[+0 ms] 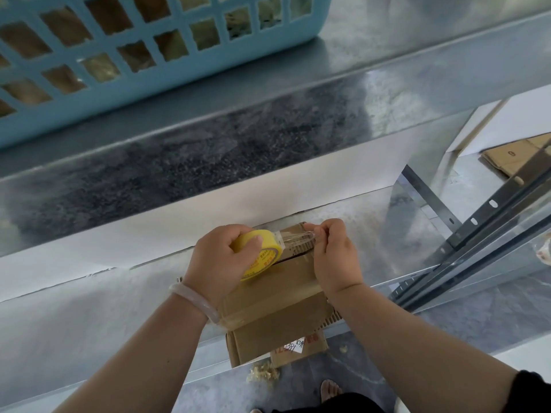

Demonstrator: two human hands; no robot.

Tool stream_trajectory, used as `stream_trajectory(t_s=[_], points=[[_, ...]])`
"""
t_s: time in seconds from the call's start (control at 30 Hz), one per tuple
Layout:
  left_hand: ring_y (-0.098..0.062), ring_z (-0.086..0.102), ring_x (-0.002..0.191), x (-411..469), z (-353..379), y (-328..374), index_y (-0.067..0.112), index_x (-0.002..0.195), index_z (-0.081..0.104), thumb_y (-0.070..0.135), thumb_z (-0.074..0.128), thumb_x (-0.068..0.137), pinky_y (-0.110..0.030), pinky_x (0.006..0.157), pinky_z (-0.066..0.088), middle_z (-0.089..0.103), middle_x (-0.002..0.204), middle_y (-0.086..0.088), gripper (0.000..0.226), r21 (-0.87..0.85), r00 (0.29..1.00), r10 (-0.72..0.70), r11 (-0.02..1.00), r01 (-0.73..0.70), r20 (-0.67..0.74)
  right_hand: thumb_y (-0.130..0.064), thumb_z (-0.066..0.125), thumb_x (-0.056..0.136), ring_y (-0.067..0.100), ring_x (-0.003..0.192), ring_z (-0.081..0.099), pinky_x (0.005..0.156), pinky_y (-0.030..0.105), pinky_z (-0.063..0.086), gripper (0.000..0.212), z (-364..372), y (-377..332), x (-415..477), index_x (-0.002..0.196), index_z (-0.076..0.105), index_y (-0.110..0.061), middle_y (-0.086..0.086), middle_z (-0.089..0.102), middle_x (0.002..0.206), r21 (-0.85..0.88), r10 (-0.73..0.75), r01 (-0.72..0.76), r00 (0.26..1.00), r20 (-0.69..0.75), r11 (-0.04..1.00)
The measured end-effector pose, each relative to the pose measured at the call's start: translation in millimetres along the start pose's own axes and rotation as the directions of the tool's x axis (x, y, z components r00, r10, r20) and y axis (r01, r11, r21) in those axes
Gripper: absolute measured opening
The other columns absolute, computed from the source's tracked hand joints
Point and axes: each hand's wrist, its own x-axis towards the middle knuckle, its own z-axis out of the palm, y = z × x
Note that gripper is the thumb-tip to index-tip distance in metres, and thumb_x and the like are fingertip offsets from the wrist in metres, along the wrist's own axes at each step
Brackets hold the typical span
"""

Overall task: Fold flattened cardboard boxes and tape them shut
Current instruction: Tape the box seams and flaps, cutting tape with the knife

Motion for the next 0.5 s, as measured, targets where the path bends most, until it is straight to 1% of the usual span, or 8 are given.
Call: stream_trajectory(t_s=[0.03, 0.1, 0.17, 0.2, 0.23, 0.3, 0.43, 0.5], points=[[0.002, 0.056, 0.08, 0, -1, 1, 0.038, 0.08, 0.062, 0.038, 0.064, 0.087, -0.015, 0.063, 0.039, 0.063, 0.081, 0.017, 0.007, 0.034, 1.0, 0.006, 0.999, -0.007, 0.005, -0.022, 0.037, 0.104, 0.011, 0.081, 0.057, 0.063, 0.027, 0.039, 0.012, 0, -1, 0, 0.093, 0.039, -0.02, -0.011, 0.07, 0.115, -0.005, 0.0, 0.0, 1.0, 0.0, 1.0], [0.005, 0.054, 0.08, -1, -1, 2, 0.041, 0.08, 0.06, 0.039, 0.065, 0.085, -0.012, 0.063, 0.037, 0.061, 0.081, 0.02, 0.008, 0.092, 0.999, 0.021, 0.996, -0.023, 0.029, -0.023, 0.037, 0.105, 0.011, 0.08, 0.058, 0.061, 0.027, 0.038, 0.012, 0, -2, 0, 0.093, 0.039, -0.021, -0.011, 0.07, 0.114, -0.01, 0.002, -0.002, 1.0, -0.001, 1.0], [0.004, 0.054, 0.078, -3, 1, 1, 0.042, 0.079, 0.061, 0.042, 0.065, 0.084, -0.013, 0.063, 0.038, 0.061, 0.08, 0.02, 0.007, 0.125, 0.998, 0.032, 0.991, -0.039, 0.06, -0.022, 0.036, 0.105, 0.007, 0.076, 0.056, 0.06, 0.026, 0.039, 0.012, 0, -3, 0, 0.093, 0.039, -0.02, -0.012, 0.07, 0.113, -0.001, 0.013, -0.013, 1.0, -0.005, 1.0], [0.002, 0.055, 0.078, -4, 3, 1, 0.041, 0.082, 0.064, 0.043, 0.065, 0.084, -0.015, 0.064, 0.039, 0.062, 0.08, 0.019, 0.004, 0.128, 0.997, 0.03, 0.991, -0.038, 0.068, -0.021, 0.036, 0.105, 0.003, 0.073, 0.055, 0.059, 0.026, 0.039, 0.013, 0, -3, 0, 0.093, 0.04, -0.019, -0.013, 0.069, 0.112, 0.011, 0.027, -0.027, 1.0, -0.005, 1.0], [0.002, 0.056, 0.078, -5, 4, 0, 0.038, 0.086, 0.067, 0.044, 0.065, 0.084, -0.015, 0.064, 0.04, 0.063, 0.08, 0.018, 0.007, 0.126, 0.997, 0.027, 0.991, -0.035, 0.069, -0.021, 0.036, 0.105, 0.0, 0.069, 0.052, 0.057, 0.025, 0.038, 0.013, 0, -3, 0, 0.092, 0.04, -0.019, -0.015, 0.069, 0.11, 0.029, 0.046, -0.046, 0.999, -0.003, 0.999], [0.002, 0.056, 0.079, -6, 7, -2, 0.034, 0.094, 0.071, 0.045, 0.064, 0.085, -0.016, 0.066, 0.041, 0.064, 0.079, 0.018, 0.016, 0.121, 0.997, 0.027, 0.992, -0.035, 0.07, -0.021, 0.036, 0.104, 0.0, 0.065, 0.051, 0.055, 0.024, 0.038, 0.014, -2, -4, 1, 0.091, 0.04, -0.02, -0.018, 0.069, 0.106, 0.065, 0.088, -0.088, 0.996, 0.0, 0.994], [0.004, 0.054, 0.079, 0, 8, 0, 0.033, 0.1, 0.071, 0.047, 0.059, 0.088, -0.012, 0.066, 0.036, 0.061, 0.079, 0.02, 0.022, 0.163, 0.994, 0.027, 0.986, -0.044, 0.106, -0.022, 0.039, 0.105, 0.002, 0.084, 0.061, 0.061, 0.017, 0.044, 0.014, -7, -6, 7, 0.093, 0.045, -0.02, -0.018, 0.069, 0.096, 0.122, 0.16, -0.157, 0.987, -0.02, 0.98], [0.002, 0.054, 0.08, 3, 8, 3, 0.033, 0.099, 0.071, 0.047, 0.057, 0.089, -0.014, 0.067, 0.038, 0.061, 0.08, 0.019, 0.022, 0.179, 0.993, 0.023, 0.983, -0.044, 0.118, -0.025, 0.04, 0.105, 0.006, 0.088, 0.064, 0.068, 0.021, 0.049, 0.014, -12, -7, 7, 0.093, 0.047, -0.02, -0.016, 0.069, 0.088, 0.187, 0.217, -0.208, 0.976, -0.029, 0.96]])
